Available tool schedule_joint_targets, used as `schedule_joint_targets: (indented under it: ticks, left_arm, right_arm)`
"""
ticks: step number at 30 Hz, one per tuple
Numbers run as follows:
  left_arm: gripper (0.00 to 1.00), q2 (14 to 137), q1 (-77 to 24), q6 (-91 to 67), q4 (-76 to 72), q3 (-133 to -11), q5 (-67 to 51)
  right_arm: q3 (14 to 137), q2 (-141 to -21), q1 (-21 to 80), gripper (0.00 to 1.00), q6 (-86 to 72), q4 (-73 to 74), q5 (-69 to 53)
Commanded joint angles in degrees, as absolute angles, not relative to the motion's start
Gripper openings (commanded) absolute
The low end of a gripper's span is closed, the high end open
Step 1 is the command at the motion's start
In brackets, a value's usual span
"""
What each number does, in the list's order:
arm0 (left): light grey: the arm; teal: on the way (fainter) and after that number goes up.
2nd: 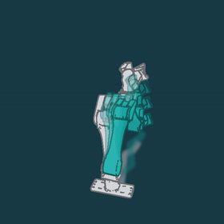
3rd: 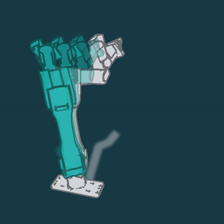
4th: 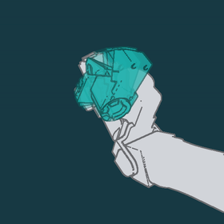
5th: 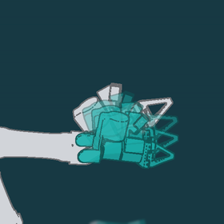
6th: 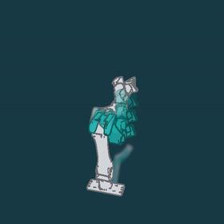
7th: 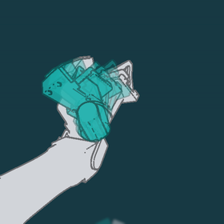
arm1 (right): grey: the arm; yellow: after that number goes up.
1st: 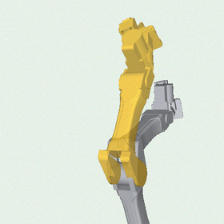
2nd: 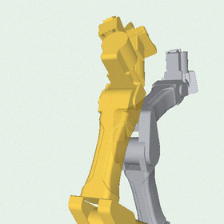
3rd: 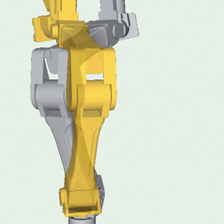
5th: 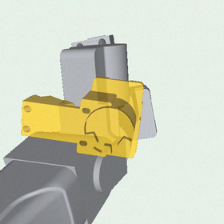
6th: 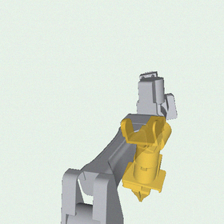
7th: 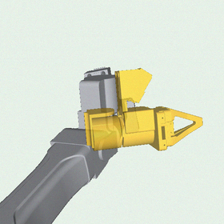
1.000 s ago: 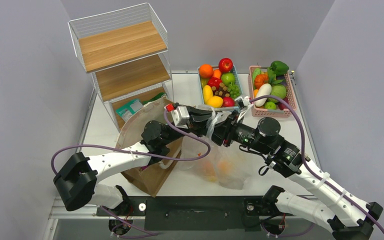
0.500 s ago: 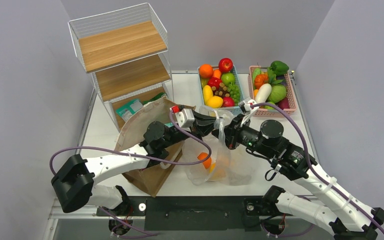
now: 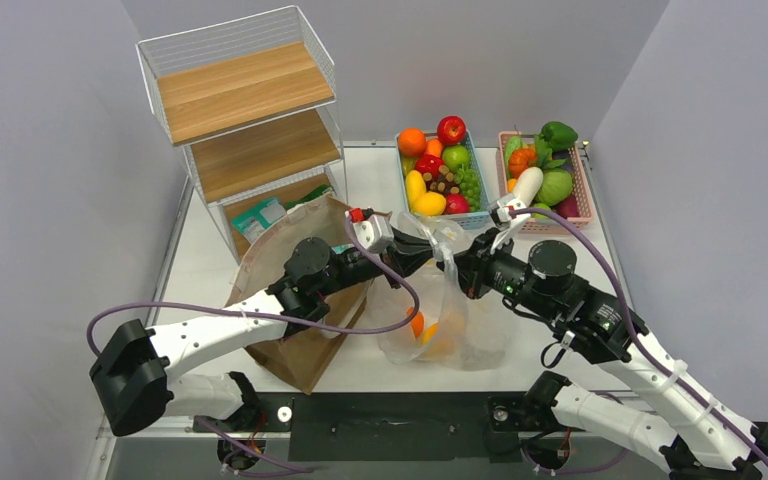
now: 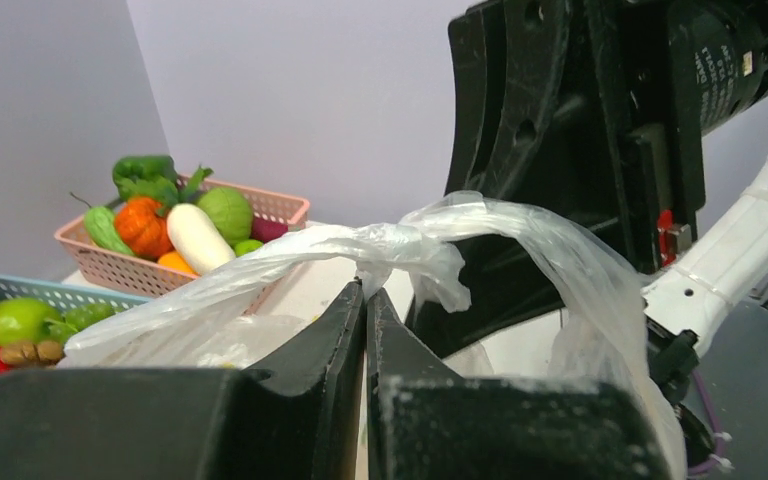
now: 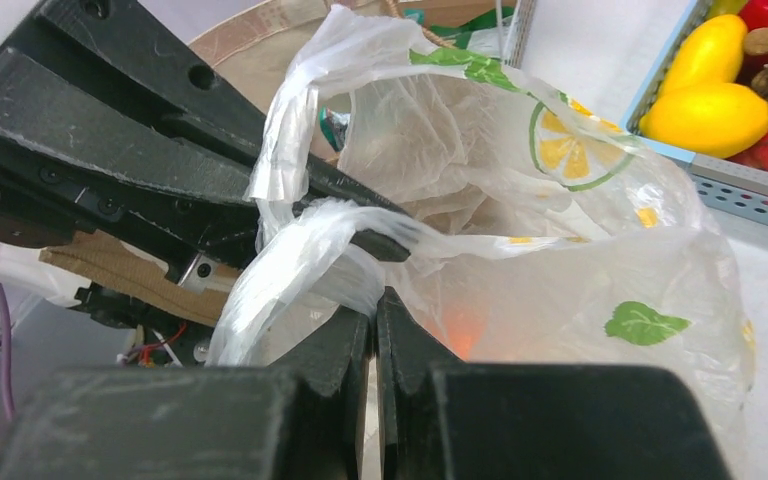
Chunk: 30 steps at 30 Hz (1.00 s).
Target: Place the food into the grocery bag and tie it
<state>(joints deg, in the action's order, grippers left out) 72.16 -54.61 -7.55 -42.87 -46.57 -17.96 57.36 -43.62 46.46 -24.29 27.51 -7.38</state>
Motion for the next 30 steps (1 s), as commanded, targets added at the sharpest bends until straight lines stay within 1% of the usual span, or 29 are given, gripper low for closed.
schedule_joint_targets:
  ticks: [1, 11, 19, 27, 30]
  left_arm:
    - [0.0, 68.37, -54.58, -10.09, -32.58, -50.6, -19.21]
    - [0.0, 62.14, -54.58, -13.67, -19.06, -51.72, -20.12]
    - [0.0, 56.51, -54.22, -13.55, -12.05, -50.4, -14.06]
    - [0.0, 53.05, -51.73, -13.43, -3.68, -50.79, -10.89]
    - [0.0, 52.17, -50.72, -14.15, -1.88, -50.14, -9.67]
  right_arm:
    - [61.31, -42.74, 46.01, 0.0, -23.57, 27.79, -2.6]
    - [60.67, -42.98, 46.0, 0.0, -26.13, 28.73, 8.44]
    - [58.41, -44.34, 45.92, 0.0, -30.67, 31.63, 20.31]
    - [57.02, -46.43, 44.52, 0.0, -33.64, 35.74, 28.23]
    - [56.28, -47.07, 42.74, 0.0, -34.3, 37.03, 28.94]
